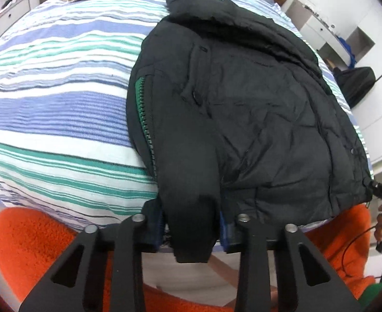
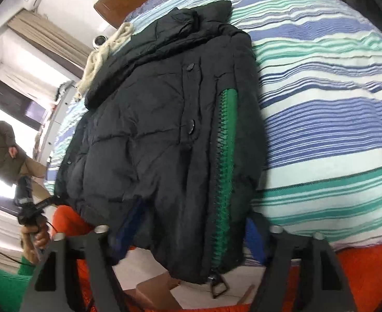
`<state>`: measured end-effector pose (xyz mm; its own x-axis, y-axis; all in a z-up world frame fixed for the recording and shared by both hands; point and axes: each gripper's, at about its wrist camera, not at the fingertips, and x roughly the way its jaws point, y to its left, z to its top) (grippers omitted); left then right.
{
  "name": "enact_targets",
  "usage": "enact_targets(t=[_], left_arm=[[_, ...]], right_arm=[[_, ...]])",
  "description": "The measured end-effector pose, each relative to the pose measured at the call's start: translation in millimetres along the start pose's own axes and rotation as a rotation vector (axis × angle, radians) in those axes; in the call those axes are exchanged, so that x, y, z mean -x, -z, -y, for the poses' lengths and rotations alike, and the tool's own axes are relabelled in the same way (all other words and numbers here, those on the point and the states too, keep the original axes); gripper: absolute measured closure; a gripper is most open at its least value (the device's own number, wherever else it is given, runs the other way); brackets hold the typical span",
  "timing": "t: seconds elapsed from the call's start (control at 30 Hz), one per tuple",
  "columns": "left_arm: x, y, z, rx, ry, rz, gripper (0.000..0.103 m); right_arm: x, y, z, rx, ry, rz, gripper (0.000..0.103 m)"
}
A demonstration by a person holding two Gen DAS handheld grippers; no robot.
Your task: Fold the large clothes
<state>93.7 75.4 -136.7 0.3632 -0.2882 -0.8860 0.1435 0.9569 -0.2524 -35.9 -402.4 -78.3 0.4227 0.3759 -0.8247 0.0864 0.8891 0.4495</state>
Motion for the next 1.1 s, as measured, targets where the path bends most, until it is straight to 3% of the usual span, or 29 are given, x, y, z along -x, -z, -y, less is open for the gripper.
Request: enact_targets(t=[0.1,0.27,0.4,0.53,0.57,0.63,0.73,0.9,1.1], left_arm=[[6.2,-2.9,6.6,-0.006,-0.014,0.003,0.078],[15.8,-3.6,10.7,-0.03,-0.042,0.021,0.078],[7.8,-2.2,8.1,-0.013,-0.045,-0.001,0.079],[24.9,-1.8,10.7,-0.024,-0.02,0.034,0.084],[25.5,-4.9,12.6,-0.023,-0.015,0.038,0.084],[31.7,-6.2,11.0,-0.014,0.002,0.044,0.085],[38.1,-6.2,11.3,-0.011,0.013,0.049,0.086],[51.5,3.8,14.6,-0.041,0.031,0.047,0.086],[74.7,30.3,5.9,-0.072,0.031,-0.038,0.086]], right_arm=[[10.2,-2.4,-7.1,0.039,0.054,-0.001,0.053],[16.3,-8.5,-29.3,0.123,0.083,0.007,0.058],[-5.8,-10.7,-18.3,0.054,0.044,-0.043,0.056],[-11.1,-7.5,-15.5,0.023,0.045,-0.039,0.058],[-8.5,-6.9,-15.5,0.015,0.038,-0.027,0.059],[-3.3,-6.6,-16.8,0.01,0.036,-0.004,0.072],[10.7,-6.9,-16.7,-0.001,0.021,0.03,0.079],[32.9,-3.3,-21.5,0.021,0.0,0.036,0.083],[62.6,19.0,-30.8,0.001,-0.091,-0.04,0.084]])
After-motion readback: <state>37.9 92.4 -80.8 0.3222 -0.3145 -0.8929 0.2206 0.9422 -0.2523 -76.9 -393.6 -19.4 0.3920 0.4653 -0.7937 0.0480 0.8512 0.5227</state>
